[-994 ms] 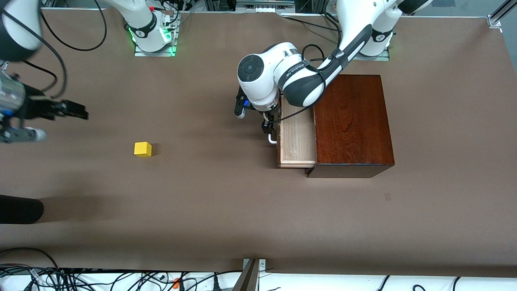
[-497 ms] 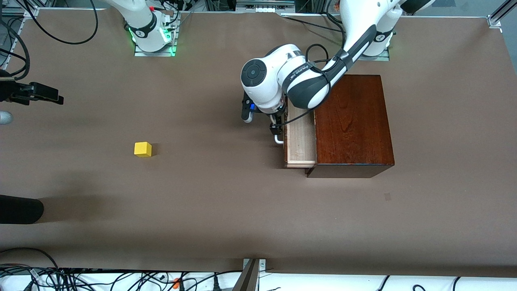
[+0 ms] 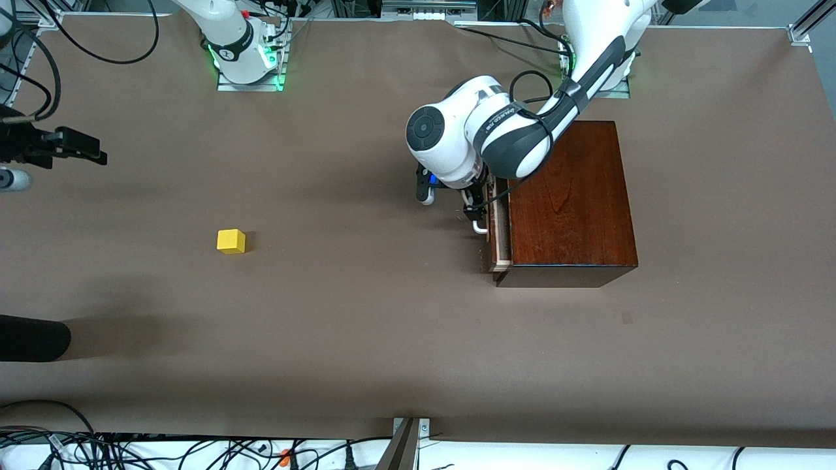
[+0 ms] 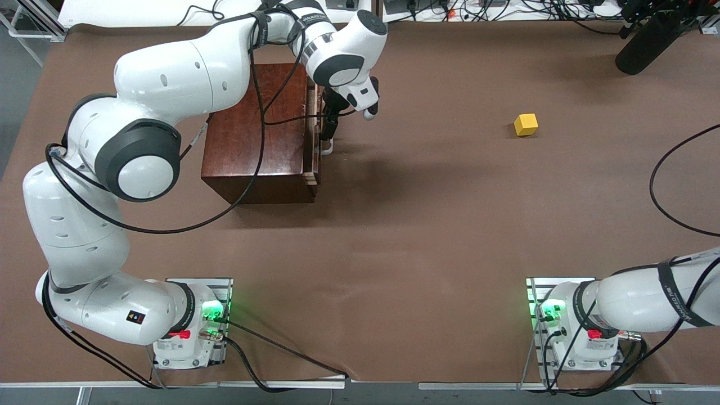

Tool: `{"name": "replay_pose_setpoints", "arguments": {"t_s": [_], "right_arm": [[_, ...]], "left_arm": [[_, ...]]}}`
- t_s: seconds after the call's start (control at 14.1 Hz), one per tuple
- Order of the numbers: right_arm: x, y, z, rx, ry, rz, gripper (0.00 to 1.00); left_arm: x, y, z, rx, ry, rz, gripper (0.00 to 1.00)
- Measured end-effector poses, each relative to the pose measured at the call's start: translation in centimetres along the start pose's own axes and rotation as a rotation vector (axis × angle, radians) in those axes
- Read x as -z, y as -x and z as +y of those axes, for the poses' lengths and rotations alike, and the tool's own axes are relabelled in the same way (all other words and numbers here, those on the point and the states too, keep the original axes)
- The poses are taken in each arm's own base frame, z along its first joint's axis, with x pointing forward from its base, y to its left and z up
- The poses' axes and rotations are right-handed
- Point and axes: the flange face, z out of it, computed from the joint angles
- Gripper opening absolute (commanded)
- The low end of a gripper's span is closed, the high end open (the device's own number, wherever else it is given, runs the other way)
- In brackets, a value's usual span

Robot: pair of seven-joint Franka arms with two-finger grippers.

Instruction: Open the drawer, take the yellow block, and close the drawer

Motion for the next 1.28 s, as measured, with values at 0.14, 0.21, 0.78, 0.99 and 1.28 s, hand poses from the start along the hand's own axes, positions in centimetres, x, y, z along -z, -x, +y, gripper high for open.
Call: {"name": "replay_pose_setpoints", "arguments": {"t_s": [0.14, 0.21, 0.78, 0.99, 1.28], "right_arm": [[0.2, 1.1, 0.0, 0.001, -0.004, 0.013, 1.0], [0.6, 1.5, 0.0, 0.002, -0.002, 0.02, 1.0], [1.8, 2.3, 0.0, 0.0, 0.001, 0.045, 1.0], [1.8, 2.3, 0.0, 0.0, 0.001, 0.044, 1.0], [1.7, 2.4, 0.0, -0.001, 0.001, 0.039, 1.0]], "left_arm": [[-0.3, 0.8, -0.1, 0.008, 0.004, -0.01, 1.0], [-0.4, 1.1, -0.1, 0.011, 0.006, -0.013, 1.0], [-0.8, 2.3, -0.4, 0.033, -0.008, -0.046, 1.0], [-0.6, 1.7, 0.1, 0.07, -0.02, -0.056, 1.0], [0.8, -1.2, 2.4, 0.188, -0.056, -0.047, 1.0]]}}
